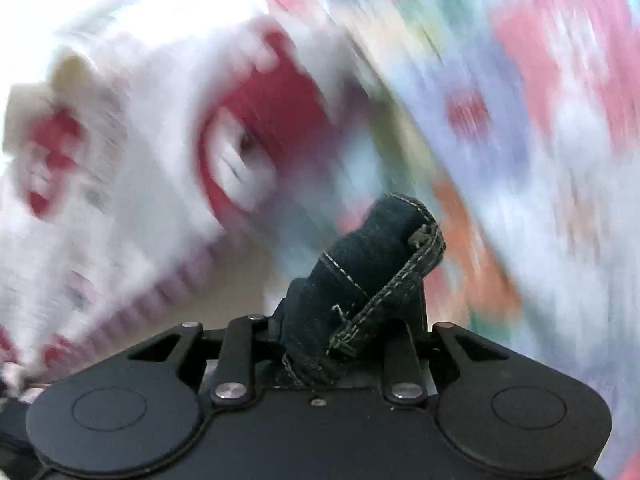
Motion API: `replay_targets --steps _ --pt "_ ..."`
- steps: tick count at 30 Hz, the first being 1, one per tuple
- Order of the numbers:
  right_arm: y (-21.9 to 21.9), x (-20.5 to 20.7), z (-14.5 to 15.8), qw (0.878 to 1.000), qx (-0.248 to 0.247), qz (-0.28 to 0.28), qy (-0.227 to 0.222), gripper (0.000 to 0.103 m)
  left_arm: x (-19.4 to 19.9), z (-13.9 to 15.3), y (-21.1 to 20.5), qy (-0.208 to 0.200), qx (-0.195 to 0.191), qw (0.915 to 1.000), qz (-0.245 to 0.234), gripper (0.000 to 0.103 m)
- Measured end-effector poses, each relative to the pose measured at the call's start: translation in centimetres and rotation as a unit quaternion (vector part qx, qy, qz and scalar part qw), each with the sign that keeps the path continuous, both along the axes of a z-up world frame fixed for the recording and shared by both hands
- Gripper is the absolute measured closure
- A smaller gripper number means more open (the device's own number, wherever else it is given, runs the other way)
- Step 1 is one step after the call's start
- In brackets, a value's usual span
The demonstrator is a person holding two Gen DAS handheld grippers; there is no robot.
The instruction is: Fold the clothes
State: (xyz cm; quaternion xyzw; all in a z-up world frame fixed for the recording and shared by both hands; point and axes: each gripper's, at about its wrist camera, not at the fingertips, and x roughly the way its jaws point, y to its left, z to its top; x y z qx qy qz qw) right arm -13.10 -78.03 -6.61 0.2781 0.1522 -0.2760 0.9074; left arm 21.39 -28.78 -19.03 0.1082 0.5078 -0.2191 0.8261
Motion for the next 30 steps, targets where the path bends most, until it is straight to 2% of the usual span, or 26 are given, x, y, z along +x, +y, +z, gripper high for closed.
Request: replay_targets --steps 2,3,5,7,11,14,16,18,22,23,25,27,28,29,30 --pt "-0.7 -1.1 2.8 0.999 -0.027 0.027 -0.009 0.074 0.4 0.0 0.2 0.008 0.004 0.9999 0.012 0.042" --pt "-1.4 -1.3 3.2 0.999 -0.021 0.032 -0.002 0.073 0.3 0.0 0.2 0.007 0.015 0.9998 0.009 0.042" --pt "-2.7 -0.9 0.5 0.999 0.03 0.021 0.04 0.073 -0.1 -0.1 0.4 -0.004 0.041 0.9991 -0.01 0.042" --pt "-3.2 -0.9 -2.0 0.996 0.061 0.011 0.07 0.072 0.0 0.0 1.5 -0.01 0.046 0.9988 -0.009 0.042" --pt "-2.0 -2.5 -3.6 0.995 0.074 -0.03 0.056 0.07 1.3 0.7 5.1 -0.03 0.089 0.995 0.033 0.042" --pt "-1.5 -3.1 -4.9 0.992 0.1 -0.062 0.04 0.069 3.1 1.5 8.8 -0.049 0.135 0.986 0.085 0.035" --pt "-1.4 -2.9 -5.1 0.993 0.092 -0.061 0.043 0.068 4.2 3.0 12.6 -0.067 0.135 0.9774 0.148 0.036" --pt "-1.3 -2.6 -5.0 0.993 0.085 -0.06 0.047 0.068 4.2 5.0 16.7 -0.107 0.132 0.9629 0.21 0.038" --pt "-0.7 -2.5 -5.2 0.992 0.092 -0.079 0.037 0.063 0.6 8.0 25.2 -0.134 0.038 0.9463 0.291 0.038" --pt "-0.3 -2.5 -5.2 0.992 0.088 -0.085 0.035 0.057 0.0 7.9 26.9 -0.119 0.006 0.9407 0.317 0.038" --pt "0.8 -2.6 -5.3 0.993 0.068 -0.089 0.035 0.056 -0.9 6.7 29.8 -0.066 -0.066 0.9225 0.375 0.039" --pt "1.2 -2.8 -5.6 0.993 0.063 -0.092 0.033 0.056 -1.7 4.8 31.3 -0.031 -0.151 0.9006 0.407 0.039" --pt "1.2 -2.9 -5.8 0.993 0.067 -0.096 0.028 0.056 -1.9 4.0 31.3 -0.024 -0.177 0.8955 0.408 0.039" --pt "0.8 -3.3 -6.1 0.991 0.086 -0.102 0.016 0.055 -1.7 3.3 30.6 -0.024 -0.178 0.9014 0.394 0.039" --pt "0.5 -3.5 -6.3 0.989 0.102 -0.107 0.008 0.055 -1.3 2.7 29.7 -0.026 -0.163 0.911 0.378 0.038"
